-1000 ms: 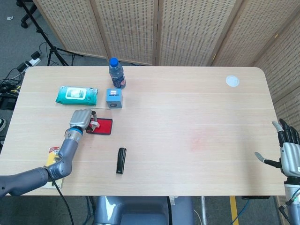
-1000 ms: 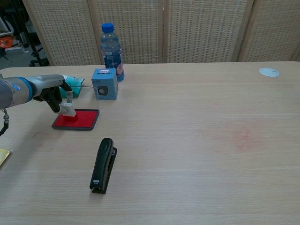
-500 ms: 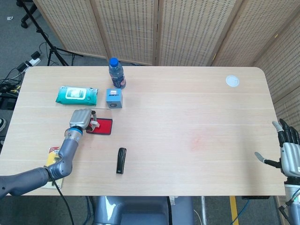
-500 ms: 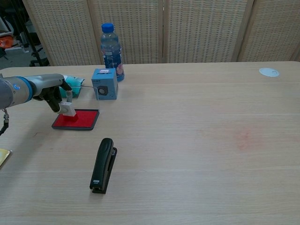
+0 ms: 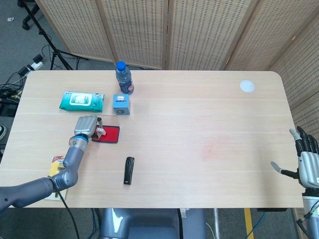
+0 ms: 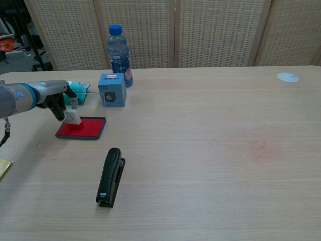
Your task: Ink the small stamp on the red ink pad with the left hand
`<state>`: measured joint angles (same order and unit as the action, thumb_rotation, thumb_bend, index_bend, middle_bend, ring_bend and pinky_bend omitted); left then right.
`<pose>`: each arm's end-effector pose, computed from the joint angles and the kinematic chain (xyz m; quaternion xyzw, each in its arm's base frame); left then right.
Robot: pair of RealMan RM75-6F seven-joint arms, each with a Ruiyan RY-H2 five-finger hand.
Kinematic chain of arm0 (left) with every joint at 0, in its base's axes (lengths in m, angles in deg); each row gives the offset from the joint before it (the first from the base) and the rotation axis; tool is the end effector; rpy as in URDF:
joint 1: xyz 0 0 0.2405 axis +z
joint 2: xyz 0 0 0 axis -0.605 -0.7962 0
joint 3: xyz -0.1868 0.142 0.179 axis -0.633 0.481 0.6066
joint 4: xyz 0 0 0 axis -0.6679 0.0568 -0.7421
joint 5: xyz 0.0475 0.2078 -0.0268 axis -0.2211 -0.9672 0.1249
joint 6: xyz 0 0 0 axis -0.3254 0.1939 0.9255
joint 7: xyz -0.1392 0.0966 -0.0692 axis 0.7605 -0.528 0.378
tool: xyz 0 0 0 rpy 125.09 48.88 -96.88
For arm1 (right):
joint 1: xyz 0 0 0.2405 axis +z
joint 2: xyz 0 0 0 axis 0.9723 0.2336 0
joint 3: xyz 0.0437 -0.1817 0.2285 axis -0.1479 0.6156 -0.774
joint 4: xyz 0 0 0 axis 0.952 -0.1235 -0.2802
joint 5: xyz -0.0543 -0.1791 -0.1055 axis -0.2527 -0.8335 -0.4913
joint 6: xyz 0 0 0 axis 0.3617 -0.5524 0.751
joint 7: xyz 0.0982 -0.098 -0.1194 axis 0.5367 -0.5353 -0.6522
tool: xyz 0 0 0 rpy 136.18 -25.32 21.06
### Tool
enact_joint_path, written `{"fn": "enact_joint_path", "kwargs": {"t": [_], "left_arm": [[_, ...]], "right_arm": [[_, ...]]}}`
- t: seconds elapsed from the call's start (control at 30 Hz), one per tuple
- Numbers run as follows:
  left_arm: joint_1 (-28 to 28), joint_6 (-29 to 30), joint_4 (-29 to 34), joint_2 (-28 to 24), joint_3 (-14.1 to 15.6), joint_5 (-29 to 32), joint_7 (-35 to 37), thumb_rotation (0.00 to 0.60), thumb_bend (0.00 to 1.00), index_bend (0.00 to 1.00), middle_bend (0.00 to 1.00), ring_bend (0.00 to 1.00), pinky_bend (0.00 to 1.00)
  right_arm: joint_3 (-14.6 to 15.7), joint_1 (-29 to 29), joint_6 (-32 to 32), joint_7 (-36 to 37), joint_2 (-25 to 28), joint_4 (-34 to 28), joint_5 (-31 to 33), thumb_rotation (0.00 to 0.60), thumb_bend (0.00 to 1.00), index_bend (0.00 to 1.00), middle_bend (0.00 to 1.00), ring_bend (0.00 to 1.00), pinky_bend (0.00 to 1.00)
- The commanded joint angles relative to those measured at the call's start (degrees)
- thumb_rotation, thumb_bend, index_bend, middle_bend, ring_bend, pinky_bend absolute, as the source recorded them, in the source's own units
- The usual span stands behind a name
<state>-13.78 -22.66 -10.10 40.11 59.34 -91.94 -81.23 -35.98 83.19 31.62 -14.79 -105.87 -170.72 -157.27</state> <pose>-0.2491 0.4771 -0.0390 -0.6666 -0.4927 -0.2208 0.5140 -0.3699 -0.2603 0.1920 0.5087 -0.4238 0.4514 0.5982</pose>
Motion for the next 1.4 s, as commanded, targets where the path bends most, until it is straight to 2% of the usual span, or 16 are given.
{"fn": "enact_joint_path", "kwargs": {"t": [0.03,0.33,0.63,0.83,1.0,1.4], "left_arm": [[0.1,0.32,0.68,-0.36,-0.22,-0.41,0.22,0.6,0.45,0.65,1.0,1.0,0.95],[0.66,2.35,5.8,-3.81,-0.29,-1.18,-0.4,0.6,0.44,0.65,1.0,1.0,0.95],[1.3,4.67,13.91,-10.4,-1.08,-0.45,-0.87,0.6,0.44,0.65,1.0,1.0,0.95],[2.5,5.08,18.48,-15.44,-0.1,-0.48,-0.67,0.6,0.44,0.65,1.0,1.0,0.95],[4.65,3.64,17.49,-17.58,1.37,-1.18,1.91,0.6,0.44,0.65,1.0,1.0,0.95],[9.21,-2.5,6.66,-16.57,4.02,-4.42,9.62,0.6,0.44,0.65,1.0,1.0,0.95]], "right_arm": [[0.01,-0.02,0.03,0.02,0.02,-0.01,-0.01,0.6,0.0,0.0,0.0,0.0,0.0],[0.07,-0.06,0.05,0.02,0.05,-0.08,-0.1,0.6,0.0,0.0,0.0,0.0,0.0],[0.24,-0.04,0.06,-0.35,-0.06,-0.19,-0.3,0.6,0.0,0.0,0.0,0.0,0.0],[0.31,-0.09,0.29,-0.58,-0.11,-0.4,-0.52,0.6,0.0,0.0,0.0,0.0,0.0],[0.36,-0.17,0.45,-0.5,0.01,-0.6,-0.65,0.6,0.0,0.0,0.0,0.0,0.0],[0.6,-0.21,0.61,-0.7,0.04,-0.98,-1.11,0.6,0.0,0.0,0.0,0.0,0.0]]}}
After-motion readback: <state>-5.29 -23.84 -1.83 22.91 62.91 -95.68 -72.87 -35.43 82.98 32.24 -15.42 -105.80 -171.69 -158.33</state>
